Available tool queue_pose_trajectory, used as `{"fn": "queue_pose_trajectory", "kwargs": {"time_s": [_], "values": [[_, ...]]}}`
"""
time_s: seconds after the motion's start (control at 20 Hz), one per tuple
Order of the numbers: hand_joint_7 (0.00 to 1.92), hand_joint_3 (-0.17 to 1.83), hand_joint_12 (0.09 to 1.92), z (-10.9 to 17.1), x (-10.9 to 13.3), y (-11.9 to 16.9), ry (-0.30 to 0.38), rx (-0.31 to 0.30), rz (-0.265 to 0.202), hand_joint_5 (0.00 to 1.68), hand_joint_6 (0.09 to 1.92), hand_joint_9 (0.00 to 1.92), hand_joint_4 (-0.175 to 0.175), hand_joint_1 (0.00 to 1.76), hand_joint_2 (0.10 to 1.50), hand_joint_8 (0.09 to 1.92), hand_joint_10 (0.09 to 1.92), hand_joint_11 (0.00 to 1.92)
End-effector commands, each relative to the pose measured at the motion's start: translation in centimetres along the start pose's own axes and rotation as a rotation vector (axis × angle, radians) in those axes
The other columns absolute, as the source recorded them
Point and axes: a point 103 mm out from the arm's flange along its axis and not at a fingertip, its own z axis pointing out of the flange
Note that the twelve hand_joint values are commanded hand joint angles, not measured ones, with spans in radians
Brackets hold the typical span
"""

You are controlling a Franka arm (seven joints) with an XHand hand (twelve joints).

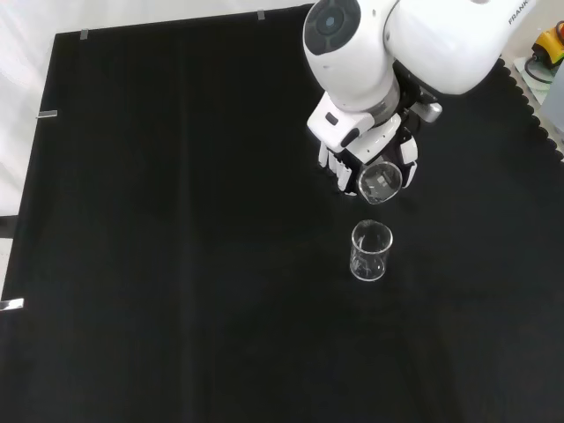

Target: Place the beaker back on the table.

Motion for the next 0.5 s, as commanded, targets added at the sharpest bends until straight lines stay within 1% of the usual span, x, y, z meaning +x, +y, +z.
{"fn": "queue_pose_trajectory", "kwargs": {"time_s": [0.05, 0.25, 0.5], "values": [[1.41, 1.03, 0.85, 0.3, -0.8, 0.0, 0.040, -0.021, -0.030, 1.20, 0.88, 1.34, -0.175, 1.45, 0.43, 0.60, 0.90, 0.92], [1.41, 1.03, 0.85, 0.8, -1.1, 0.0, 0.061, -0.026, -0.041, 1.20, 0.88, 1.34, -0.175, 1.45, 0.43, 0.59, 0.90, 0.92], [1.41, 1.02, 0.85, 1.4, -1.5, 0.1, 0.096, -0.059, -0.075, 1.20, 0.88, 1.34, -0.175, 1.45, 0.43, 0.59, 0.90, 0.92]]}}
